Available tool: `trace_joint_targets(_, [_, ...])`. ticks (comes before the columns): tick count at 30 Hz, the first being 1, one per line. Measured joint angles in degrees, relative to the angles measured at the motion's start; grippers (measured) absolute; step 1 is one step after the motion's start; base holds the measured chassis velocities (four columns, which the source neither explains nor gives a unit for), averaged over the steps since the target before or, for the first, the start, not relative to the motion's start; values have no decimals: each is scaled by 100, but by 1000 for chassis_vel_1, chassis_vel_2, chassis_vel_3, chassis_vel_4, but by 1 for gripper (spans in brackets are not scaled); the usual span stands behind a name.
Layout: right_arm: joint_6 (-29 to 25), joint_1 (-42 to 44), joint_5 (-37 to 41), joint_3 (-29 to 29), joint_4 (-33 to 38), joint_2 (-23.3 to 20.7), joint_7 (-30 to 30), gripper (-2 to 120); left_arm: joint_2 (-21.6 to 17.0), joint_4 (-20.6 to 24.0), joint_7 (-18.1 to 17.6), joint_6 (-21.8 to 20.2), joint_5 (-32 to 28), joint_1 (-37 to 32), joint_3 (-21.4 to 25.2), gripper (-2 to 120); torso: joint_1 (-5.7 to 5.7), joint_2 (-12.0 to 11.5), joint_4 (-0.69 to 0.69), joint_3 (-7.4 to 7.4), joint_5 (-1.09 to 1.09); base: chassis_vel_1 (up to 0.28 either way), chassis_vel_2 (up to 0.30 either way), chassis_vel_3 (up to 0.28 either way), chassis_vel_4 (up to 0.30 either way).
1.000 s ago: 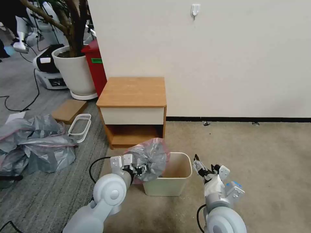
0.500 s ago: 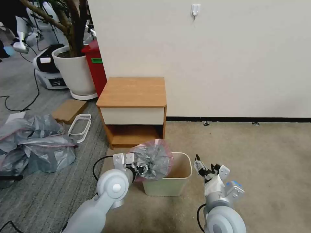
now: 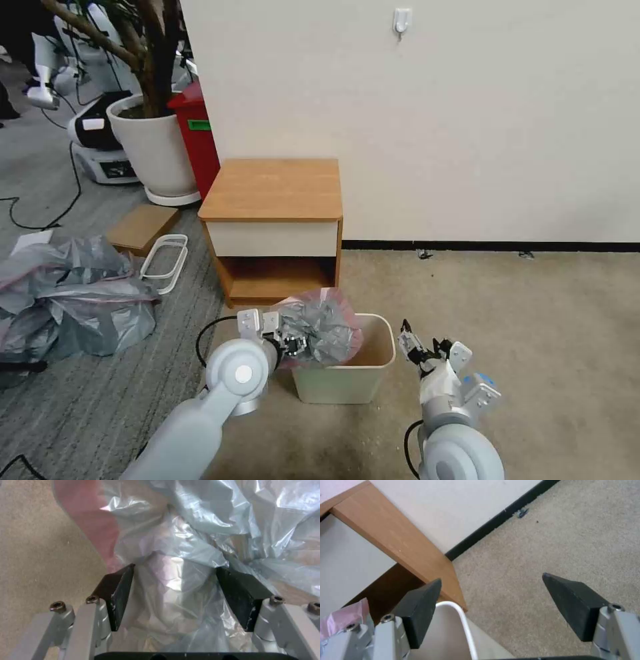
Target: Pick up the garbage bag from the table and place it over the trash can.
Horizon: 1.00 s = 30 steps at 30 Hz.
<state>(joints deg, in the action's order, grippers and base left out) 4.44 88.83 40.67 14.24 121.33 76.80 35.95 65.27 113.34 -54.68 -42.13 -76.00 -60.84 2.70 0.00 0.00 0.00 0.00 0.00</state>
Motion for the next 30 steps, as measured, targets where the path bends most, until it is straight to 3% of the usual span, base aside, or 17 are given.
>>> trace_joint_targets(21, [-18, -12, -20, 15, -99, 34, -6, 80, 54, -327, -624, 1, -952, 489, -133, 47, 0, 0, 0, 0, 0, 0, 0, 0, 0])
trace_joint_targets(30, [-40, -14, -33, 16, -128, 51, -8, 77, 93, -433, -871, 0, -1107, 558, -172, 19, 0, 0, 0, 0, 0, 0, 0, 0, 0])
